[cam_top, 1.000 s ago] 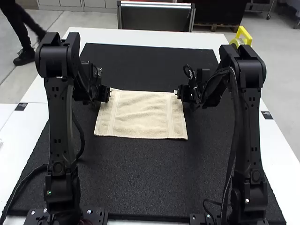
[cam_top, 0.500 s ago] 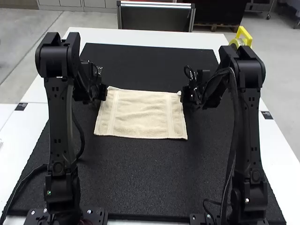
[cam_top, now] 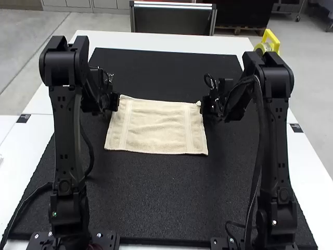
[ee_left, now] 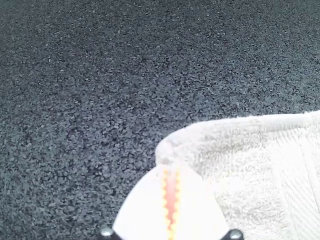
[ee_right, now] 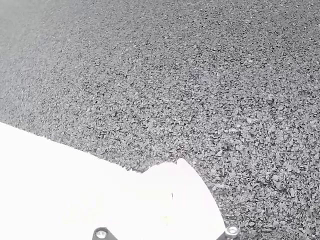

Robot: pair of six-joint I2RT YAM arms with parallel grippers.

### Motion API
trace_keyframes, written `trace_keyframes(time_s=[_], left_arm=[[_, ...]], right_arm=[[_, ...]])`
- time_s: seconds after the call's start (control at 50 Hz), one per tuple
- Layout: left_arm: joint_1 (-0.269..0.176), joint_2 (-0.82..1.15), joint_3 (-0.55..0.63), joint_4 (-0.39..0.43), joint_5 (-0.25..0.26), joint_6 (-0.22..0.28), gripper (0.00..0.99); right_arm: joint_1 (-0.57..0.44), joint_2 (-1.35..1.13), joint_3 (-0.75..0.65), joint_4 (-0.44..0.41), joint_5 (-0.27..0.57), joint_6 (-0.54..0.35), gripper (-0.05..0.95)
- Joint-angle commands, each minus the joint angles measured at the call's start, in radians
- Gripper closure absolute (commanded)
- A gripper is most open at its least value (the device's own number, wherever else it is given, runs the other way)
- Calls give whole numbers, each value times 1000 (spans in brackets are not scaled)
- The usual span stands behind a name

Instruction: Fold the towel.

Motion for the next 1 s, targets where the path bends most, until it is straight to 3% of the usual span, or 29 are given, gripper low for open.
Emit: trace_keyframes(time_s=[0.0,0.26,0.98], left_arm=[[16,11,-10,17,10,-9,970],[49,-23,-42,28,30,-9,972],[27,-166,-114,35,59,-31,972]], right_arm=[[-11,4,-22,6,-37,12,921],[-31,-18,-47,20,-59,12,921],[-48,-119,-83,23,-97,17,921]])
